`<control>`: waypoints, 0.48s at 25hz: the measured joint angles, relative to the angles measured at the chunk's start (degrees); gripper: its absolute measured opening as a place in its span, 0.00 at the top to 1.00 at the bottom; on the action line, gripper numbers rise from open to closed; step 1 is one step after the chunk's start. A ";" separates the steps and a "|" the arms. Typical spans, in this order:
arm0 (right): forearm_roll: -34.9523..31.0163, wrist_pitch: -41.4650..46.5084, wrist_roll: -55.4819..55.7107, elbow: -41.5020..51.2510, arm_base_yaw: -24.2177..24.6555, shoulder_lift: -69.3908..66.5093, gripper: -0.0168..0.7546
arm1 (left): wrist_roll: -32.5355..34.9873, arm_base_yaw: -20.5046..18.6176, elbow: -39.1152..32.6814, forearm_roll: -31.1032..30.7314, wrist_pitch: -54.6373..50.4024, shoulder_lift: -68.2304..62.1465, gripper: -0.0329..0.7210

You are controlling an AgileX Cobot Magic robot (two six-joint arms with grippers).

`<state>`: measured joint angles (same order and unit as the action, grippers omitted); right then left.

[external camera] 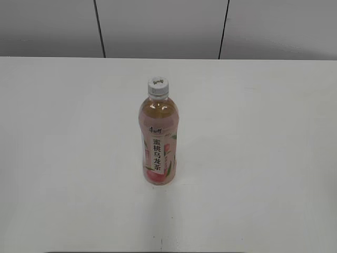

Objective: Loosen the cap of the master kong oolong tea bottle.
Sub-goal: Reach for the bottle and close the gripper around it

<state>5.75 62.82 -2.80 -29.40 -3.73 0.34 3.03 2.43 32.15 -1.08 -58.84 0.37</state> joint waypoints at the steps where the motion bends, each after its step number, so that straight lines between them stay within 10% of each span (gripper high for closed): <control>1: 0.00 0.00 0.00 0.00 0.00 0.00 0.25 | 0.00 0.00 0.00 0.00 0.00 0.00 0.64; 12: 0.00 0.00 0.00 0.00 0.00 0.00 0.25 | 0.00 0.00 0.00 0.00 0.00 0.00 0.64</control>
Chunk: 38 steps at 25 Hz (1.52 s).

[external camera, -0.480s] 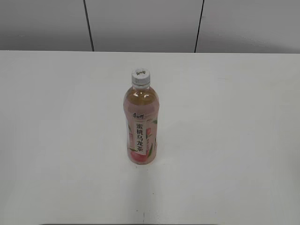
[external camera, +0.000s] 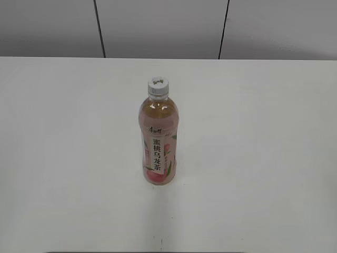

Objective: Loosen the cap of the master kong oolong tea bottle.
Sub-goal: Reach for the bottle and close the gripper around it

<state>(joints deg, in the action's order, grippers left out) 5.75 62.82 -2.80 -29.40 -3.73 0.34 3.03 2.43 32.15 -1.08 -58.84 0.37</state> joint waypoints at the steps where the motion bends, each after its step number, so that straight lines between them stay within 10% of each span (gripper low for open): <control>1: 0.00 0.00 0.00 0.00 0.00 0.00 0.25 | 0.00 0.00 0.00 0.00 0.00 0.00 0.64; 29: 0.00 0.00 0.00 0.00 0.00 0.00 0.25 | 0.00 0.00 0.08 0.54 0.34 0.00 0.64; 38: 0.00 0.00 0.00 0.00 0.00 0.00 0.25 | 0.00 0.00 1.24 8.27 26.12 -7.66 0.64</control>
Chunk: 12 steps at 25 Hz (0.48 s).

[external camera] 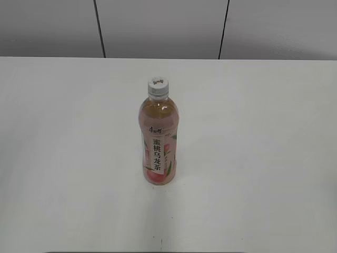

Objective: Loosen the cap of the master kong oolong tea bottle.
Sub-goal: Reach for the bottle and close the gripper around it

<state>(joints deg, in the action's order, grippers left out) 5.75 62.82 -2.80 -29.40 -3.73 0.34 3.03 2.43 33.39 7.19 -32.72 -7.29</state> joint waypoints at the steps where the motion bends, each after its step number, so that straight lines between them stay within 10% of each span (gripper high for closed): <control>1: 0.00 0.00 0.00 0.00 0.00 0.00 0.25 | 0.00 0.00 -0.05 0.41 2.46 -1.60 0.64; 12: 0.00 0.00 0.21 0.00 0.00 0.00 0.25 | 0.06 0.15 -0.24 4.45 19.89 -24.36 0.64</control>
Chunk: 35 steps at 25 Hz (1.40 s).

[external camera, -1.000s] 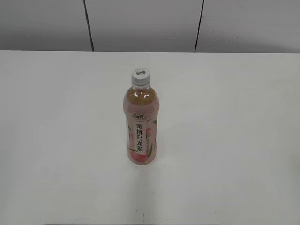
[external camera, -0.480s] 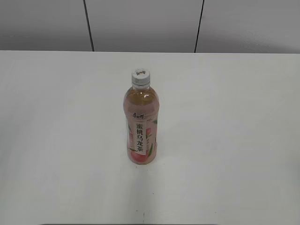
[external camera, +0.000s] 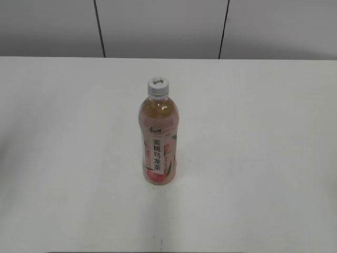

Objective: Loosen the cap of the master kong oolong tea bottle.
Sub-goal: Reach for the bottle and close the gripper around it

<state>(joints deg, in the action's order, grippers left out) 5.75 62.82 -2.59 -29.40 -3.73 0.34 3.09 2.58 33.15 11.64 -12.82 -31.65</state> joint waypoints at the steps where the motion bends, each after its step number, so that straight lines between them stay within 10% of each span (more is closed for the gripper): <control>1: 0.00 0.00 0.00 0.00 0.00 0.00 0.25 | 0.30 0.57 -0.40 0.05 0.93 -1.90 0.64; 11: 0.00 0.00 0.00 0.00 0.00 0.00 0.25 | 1.89 22.06 -17.37 -0.32 30.21 -15.72 0.64; 18: 0.00 0.00 0.00 0.00 0.00 0.00 0.25 | 1.89 36.61 -22.71 -12.51 49.75 -31.60 0.59; 25: 0.00 0.00 0.00 0.00 0.00 0.00 0.25 | -0.02 37.82 -22.71 -15.19 71.15 -50.72 0.23; 35: 0.00 0.00 0.00 0.00 0.00 0.00 0.25 | -1.84 37.82 -19.95 -20.87 81.29 -75.29 0.18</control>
<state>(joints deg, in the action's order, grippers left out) 5.75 62.82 -2.59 -29.40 -3.73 0.34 1.25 40.40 13.20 -9.24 68.46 -106.94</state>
